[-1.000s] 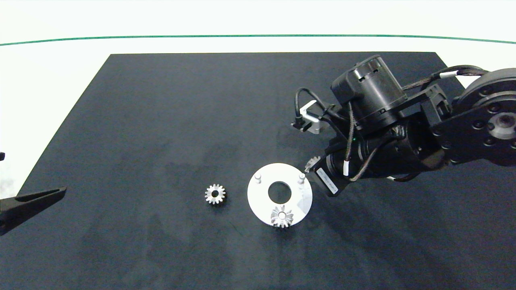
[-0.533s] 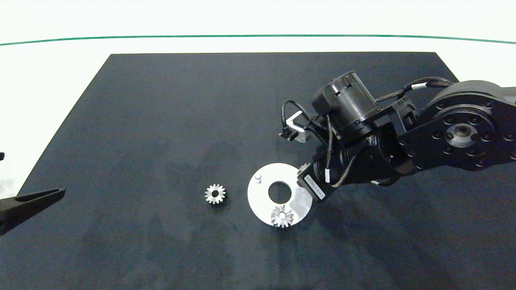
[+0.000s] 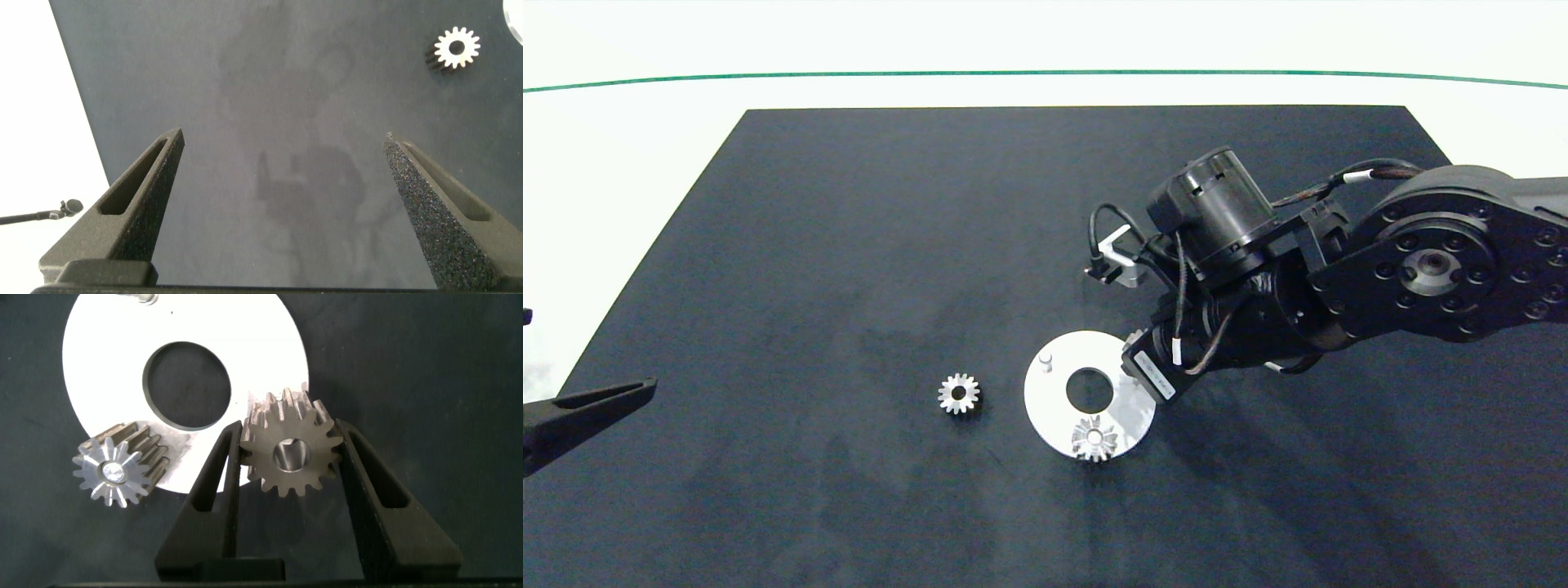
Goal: Install three planetary gears onto the carrier pins
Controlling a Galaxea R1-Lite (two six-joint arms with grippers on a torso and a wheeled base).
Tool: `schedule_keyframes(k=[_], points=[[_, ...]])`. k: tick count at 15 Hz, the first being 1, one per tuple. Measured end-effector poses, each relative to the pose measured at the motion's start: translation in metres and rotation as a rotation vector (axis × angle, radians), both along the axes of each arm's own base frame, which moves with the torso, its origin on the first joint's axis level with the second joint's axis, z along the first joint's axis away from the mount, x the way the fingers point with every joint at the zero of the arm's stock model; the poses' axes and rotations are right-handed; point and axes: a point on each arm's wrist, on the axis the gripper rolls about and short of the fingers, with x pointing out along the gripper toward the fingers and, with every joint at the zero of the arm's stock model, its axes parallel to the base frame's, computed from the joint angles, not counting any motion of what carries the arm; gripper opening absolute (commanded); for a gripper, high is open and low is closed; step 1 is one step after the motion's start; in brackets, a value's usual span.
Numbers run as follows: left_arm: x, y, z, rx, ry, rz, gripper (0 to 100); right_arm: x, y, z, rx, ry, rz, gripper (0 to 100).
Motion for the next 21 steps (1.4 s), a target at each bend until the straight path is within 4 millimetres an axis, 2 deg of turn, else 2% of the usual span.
schedule_keyframes(k=[14, 15, 21], points=[[-0.0006, 0.0001, 0.0002, 0.0, -0.002, 0.0, 100, 0.0052, 0.0039, -0.0056, -0.004, 0.01, -0.003, 7], [-0.0005, 0.0001, 0.0002, 0.0, -0.002, 0.0, 100, 0.0053, 0.004, -0.0056, -0.004, 0.01, -0.004, 100], [-0.0005, 0.0001, 0.0002, 0.0, -0.002, 0.001, 100, 0.0055, 0.0042, -0.0053, -0.002, 0.008, -0.004, 100]])
